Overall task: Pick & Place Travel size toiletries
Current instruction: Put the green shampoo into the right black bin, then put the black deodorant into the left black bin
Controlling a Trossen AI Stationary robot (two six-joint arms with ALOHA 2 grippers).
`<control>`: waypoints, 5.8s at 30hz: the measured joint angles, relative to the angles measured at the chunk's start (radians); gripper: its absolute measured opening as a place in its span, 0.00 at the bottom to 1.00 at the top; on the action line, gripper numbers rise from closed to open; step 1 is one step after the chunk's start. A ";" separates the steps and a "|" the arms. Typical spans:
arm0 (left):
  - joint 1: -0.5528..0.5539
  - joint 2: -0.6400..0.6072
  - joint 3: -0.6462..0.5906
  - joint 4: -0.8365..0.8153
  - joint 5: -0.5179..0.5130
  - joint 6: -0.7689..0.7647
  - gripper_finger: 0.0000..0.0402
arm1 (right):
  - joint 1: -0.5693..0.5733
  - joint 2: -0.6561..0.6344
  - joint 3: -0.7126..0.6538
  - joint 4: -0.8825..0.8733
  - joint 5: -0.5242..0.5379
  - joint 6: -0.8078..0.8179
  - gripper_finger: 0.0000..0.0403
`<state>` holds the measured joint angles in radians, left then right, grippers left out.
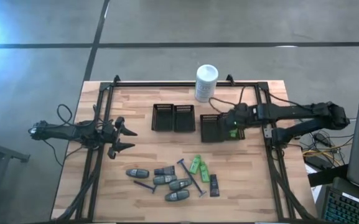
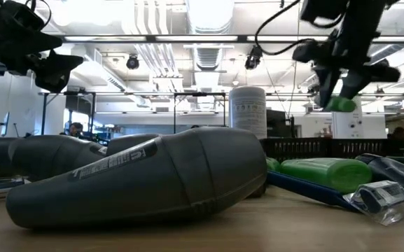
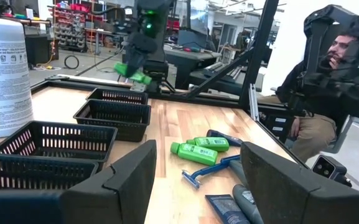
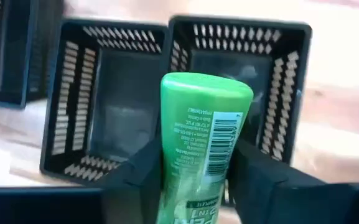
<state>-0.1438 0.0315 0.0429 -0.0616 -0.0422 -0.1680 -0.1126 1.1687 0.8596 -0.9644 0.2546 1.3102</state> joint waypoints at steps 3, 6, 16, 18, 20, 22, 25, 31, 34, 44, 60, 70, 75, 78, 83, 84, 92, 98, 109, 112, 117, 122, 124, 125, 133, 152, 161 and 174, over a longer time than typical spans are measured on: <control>0.000 0.001 0.000 0.000 0.000 0.000 0.59 | -0.058 0.025 -0.020 0.011 -0.061 -0.070 0.50; 0.000 0.001 0.000 0.000 0.000 0.000 0.59 | -0.068 0.040 -0.031 -0.006 -0.077 -0.105 0.61; 0.000 0.001 0.000 0.006 -0.030 0.000 0.59 | 0.110 0.092 0.039 0.196 -0.170 -0.203 0.80; 0.000 0.001 0.000 0.006 -0.036 0.000 0.59 | 0.154 0.150 0.037 0.225 -0.250 -0.147 0.81; 0.000 0.001 0.000 0.006 -0.036 0.000 0.59 | 0.207 0.219 0.038 0.268 -0.312 -0.091 0.80; 0.000 0.001 0.000 0.007 -0.036 0.000 0.59 | 0.262 0.295 0.055 0.298 -0.360 -0.037 0.79; 0.000 0.001 0.000 0.007 -0.036 0.000 0.59 | 0.335 0.407 0.116 0.328 -0.388 0.028 0.77; 0.000 0.001 0.000 0.008 -0.035 -0.089 0.59 | 0.396 0.587 0.272 0.328 -0.391 0.083 0.74; 0.000 0.001 0.000 0.009 -0.035 -0.270 0.59 | 0.403 0.660 0.324 0.328 -0.396 0.100 0.73; 0.000 0.001 0.000 0.034 -0.207 -0.731 0.59 | 0.408 0.785 0.353 0.304 -0.436 0.105 0.52; 0.000 0.006 0.001 0.019 -0.216 -0.825 0.59 | 0.388 0.336 0.332 -0.091 -0.011 0.231 0.21; 0.000 0.010 0.002 0.004 -0.142 -0.774 0.59 | 0.025 0.067 0.087 -0.140 0.012 0.013 0.24; 0.000 0.019 0.003 -0.015 -0.030 -0.802 0.59 | -0.069 0.046 -0.004 -0.015 -0.061 -0.090 0.40; -0.002 0.052 0.003 -0.029 0.063 -0.847 0.61 | -0.073 0.046 -0.020 -0.011 -0.030 -0.112 0.52; -0.004 0.164 0.016 -0.060 0.123 -0.791 0.64 | -0.074 0.045 -0.002 -0.014 0.007 -0.139 0.75; -0.005 0.191 0.027 -0.089 0.149 -0.763 0.64 | -0.074 0.045 0.008 -0.012 0.008 -0.151 0.79; -0.071 0.499 0.287 -0.511 0.323 -0.467 0.62 | -0.030 0.044 0.086 -0.014 0.017 -0.192 0.98; -0.160 0.797 0.447 -0.538 0.266 -0.362 0.68 | -0.002 0.045 0.093 -0.018 0.037 -0.180 0.99; -0.298 1.203 0.598 -0.496 0.137 -0.193 0.86 | 0.011 0.046 0.083 -0.023 0.036 -0.165 0.99; -0.327 1.266 0.617 -0.421 0.136 -0.190 0.86 | 0.011 0.046 0.083 -0.023 0.036 -0.166 0.99; -0.344 1.363 0.617 -0.339 0.051 -0.199 0.84 | 0.011 0.046 0.082 -0.023 0.036 -0.170 0.99; -0.345 1.448 0.623 -0.328 0.000 -0.248 0.75 | 0.011 0.046 0.081 -0.024 0.036 -0.189 0.99; -0.344 1.466 0.625 -0.331 -0.001 -0.259 0.67 | 0.011 0.046 0.081 -0.026 0.036 -0.189 0.99; -0.344 1.470 0.628 -0.334 -0.004 -0.265 0.62 | 0.011 0.045 0.081 -0.026 0.036 -0.189 0.99; -0.309 1.369 0.639 -0.459 -0.066 -0.509 0.52 | 0.010 0.036 0.082 -0.027 0.078 -0.162 0.99; 0.147 1.163 0.687 -0.140 -0.203 -1.091 0.52 | -0.063 -0.030 0.078 -0.044 0.086 -0.467 0.99; 0.309 1.376 0.866 -0.188 -0.212 -1.048 0.52 | -0.156 -0.132 0.071 -0.075 0.060 -0.687 0.99; 0.411 1.661 1.045 -0.349 -0.202 -0.932 0.52 | -0.167 -0.205 0.067 -0.077 0.060 -0.735 0.99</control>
<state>0.2667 1.6923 1.0877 -0.4108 -0.2443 -1.0997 -0.2798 0.9638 0.9264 -1.0412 0.3149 0.5754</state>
